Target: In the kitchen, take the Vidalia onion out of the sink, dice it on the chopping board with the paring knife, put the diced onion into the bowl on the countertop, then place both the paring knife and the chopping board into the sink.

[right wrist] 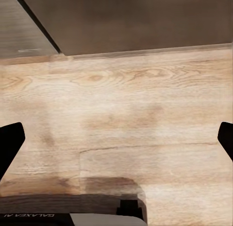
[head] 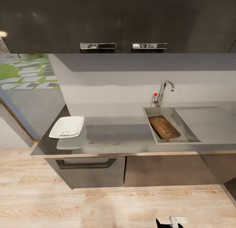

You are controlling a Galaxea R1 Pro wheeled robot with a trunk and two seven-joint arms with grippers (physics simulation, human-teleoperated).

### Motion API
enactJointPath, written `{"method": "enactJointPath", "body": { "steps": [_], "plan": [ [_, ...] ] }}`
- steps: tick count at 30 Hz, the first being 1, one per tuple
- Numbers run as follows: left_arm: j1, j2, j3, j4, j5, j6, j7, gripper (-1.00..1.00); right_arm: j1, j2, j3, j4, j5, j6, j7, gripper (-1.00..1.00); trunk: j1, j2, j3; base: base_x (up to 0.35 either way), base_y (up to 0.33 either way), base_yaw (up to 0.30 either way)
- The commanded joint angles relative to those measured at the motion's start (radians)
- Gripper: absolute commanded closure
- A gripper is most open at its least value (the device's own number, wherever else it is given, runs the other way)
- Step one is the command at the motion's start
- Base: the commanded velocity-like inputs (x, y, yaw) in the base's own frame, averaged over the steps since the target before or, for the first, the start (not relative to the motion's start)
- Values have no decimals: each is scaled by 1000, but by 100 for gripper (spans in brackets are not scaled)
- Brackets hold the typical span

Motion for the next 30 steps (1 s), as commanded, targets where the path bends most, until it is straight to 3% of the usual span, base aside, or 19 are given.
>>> {"method": "enactJointPath", "body": {
  "steps": [1, 30],
  "plan": [
    [0, 1, -9, -2, 8, -1, 5, -100, -1, 1, -8, -3, 4, -2, 9, -100, 1, -2, 0, 0, 0, 0],
    [-2, 10, -9, 6, 9, 0, 5, -100, -1, 3, -8, -3, 4, -2, 9, -100, 1, -2, 46, 0, 0, 0]
  ]
}}
